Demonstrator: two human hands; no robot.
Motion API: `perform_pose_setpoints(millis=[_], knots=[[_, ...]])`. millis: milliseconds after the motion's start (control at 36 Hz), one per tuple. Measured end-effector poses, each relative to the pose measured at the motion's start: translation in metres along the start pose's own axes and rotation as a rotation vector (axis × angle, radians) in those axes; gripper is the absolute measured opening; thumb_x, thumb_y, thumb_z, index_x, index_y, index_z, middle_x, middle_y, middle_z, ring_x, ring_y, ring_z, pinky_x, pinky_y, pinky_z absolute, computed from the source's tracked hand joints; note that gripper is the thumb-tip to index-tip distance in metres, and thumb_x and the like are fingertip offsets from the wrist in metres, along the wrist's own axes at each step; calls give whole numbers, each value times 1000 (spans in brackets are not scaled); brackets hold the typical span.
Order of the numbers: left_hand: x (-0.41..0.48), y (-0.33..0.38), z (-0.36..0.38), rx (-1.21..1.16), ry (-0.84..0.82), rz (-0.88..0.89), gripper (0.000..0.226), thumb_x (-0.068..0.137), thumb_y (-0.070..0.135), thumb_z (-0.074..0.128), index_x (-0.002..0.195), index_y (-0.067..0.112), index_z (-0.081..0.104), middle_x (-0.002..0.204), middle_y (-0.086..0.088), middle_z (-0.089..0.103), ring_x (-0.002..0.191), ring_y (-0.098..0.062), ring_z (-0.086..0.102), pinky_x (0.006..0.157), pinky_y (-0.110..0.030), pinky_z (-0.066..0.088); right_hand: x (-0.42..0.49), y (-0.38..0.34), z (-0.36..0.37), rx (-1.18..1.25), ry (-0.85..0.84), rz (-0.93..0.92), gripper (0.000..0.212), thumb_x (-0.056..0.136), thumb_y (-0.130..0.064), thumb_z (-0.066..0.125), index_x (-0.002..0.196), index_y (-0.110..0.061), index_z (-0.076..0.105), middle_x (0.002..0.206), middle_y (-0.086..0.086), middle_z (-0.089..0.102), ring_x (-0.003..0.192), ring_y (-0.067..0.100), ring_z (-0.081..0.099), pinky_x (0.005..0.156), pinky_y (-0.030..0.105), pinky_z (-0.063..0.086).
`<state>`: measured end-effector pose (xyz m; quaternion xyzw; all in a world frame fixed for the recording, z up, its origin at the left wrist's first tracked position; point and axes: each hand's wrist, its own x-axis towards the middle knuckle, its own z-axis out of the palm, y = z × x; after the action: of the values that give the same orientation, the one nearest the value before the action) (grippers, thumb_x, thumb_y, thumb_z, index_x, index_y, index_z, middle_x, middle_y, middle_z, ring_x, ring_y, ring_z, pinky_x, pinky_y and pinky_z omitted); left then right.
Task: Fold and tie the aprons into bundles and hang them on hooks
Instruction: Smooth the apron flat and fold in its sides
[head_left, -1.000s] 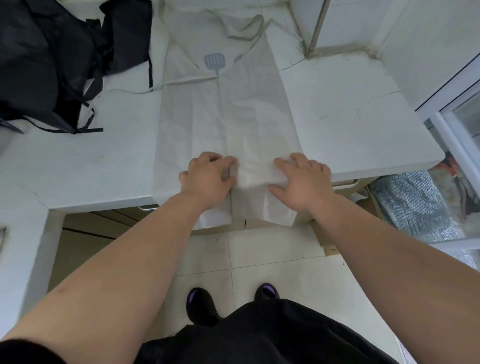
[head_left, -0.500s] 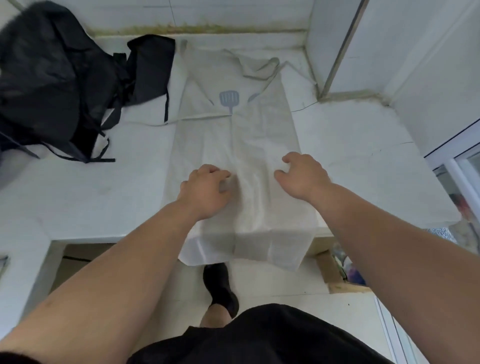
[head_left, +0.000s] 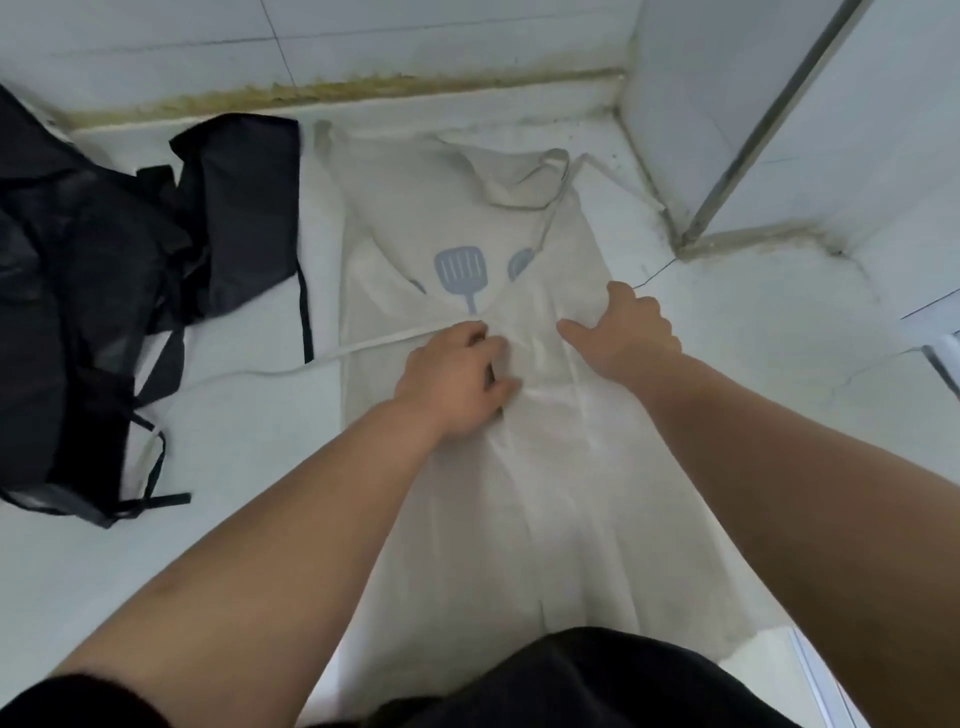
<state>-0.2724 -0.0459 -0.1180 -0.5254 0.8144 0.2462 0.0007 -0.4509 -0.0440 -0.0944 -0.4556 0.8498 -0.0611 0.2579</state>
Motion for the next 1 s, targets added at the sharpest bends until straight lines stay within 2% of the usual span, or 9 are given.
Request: perform_pose_setpoints(millis=[139, 278, 361, 528, 639, 722, 778, 861, 1000], knots=[[5, -7, 8, 43, -7, 40, 59, 94, 56, 40, 149, 36, 27, 159, 6, 14, 145, -15, 11, 114, -35, 10, 19, 8, 3, 37, -1, 22, 61, 85, -44, 62, 134, -14, 43, 130, 13, 43, 118, 32, 49, 95, 38, 39], [8, -5, 13, 50, -28, 13, 60, 93, 61, 38, 148, 46, 20, 159, 9, 5, 144, -14, 3, 113, -34, 4, 27, 12, 1, 118, 54, -10, 27, 92, -27, 56, 109, -6, 60, 114, 13, 60, 105, 31, 56, 76, 28, 38], [7, -6, 16, 36, 2, 4, 59, 92, 61, 38, 147, 47, 21, 159, 7, 5, 145, -15, 2, 112, -33, 3, 31, 17, -1, 105, 77, -26, 22, 94, -23, 52, 101, -5, 63, 107, 14, 64, 103, 32, 56, 75, 29, 39], [2, -8, 23, 49, 43, 20, 72, 80, 70, 19, 148, 45, 23, 159, 1, 9, 144, -18, 6, 113, -33, 4, 32, 32, 2, 75, 129, -15, 24, 97, -17, 41, 113, -10, 57, 117, 15, 54, 104, 33, 53, 78, 34, 41], [-1, -8, 27, 104, 117, 74, 72, 81, 67, 19, 144, 37, 39, 151, -9, 27, 138, -28, 22, 110, -39, 14, 25, 35, 2, -187, 195, -32, 43, 94, -10, 39, 136, -18, 44, 141, 12, 36, 125, 33, 38, 102, 39, 30], [-1, -4, 28, 158, 110, 144, 66, 87, 61, 20, 141, 32, 44, 151, -4, 33, 138, -26, 27, 106, -39, 17, 16, 21, 10, -227, 269, -382, 47, 96, -28, 36, 142, -21, 38, 152, 12, 27, 134, 33, 31, 108, 42, 22], [0, -1, 27, 183, 69, 165, 70, 86, 61, 13, 145, 32, 38, 156, 1, 26, 144, -21, 18, 110, -39, 14, 11, 14, 20, -285, 101, -598, 56, 96, -47, 24, 146, -24, 29, 154, 13, 22, 134, 33, 29, 112, 44, 16], [-3, -4, 28, 209, 30, 158, 73, 84, 65, 2, 150, 39, 19, 161, 5, 6, 148, -16, 1, 116, -36, 0, 11, 30, 30, -429, -106, -498, 60, 96, -57, 16, 151, -34, 7, 159, 5, -1, 142, 29, 9, 117, 43, -2], [-5, -8, 31, 254, -18, 94, 75, 80, 71, -7, 150, 44, -6, 161, 7, -12, 147, -15, -12, 117, -38, -9, 15, 58, 20, -492, -63, -359, 71, 91, -66, 12, 151, -31, -2, 160, 3, -8, 144, 31, 3, 118, 45, -7]])
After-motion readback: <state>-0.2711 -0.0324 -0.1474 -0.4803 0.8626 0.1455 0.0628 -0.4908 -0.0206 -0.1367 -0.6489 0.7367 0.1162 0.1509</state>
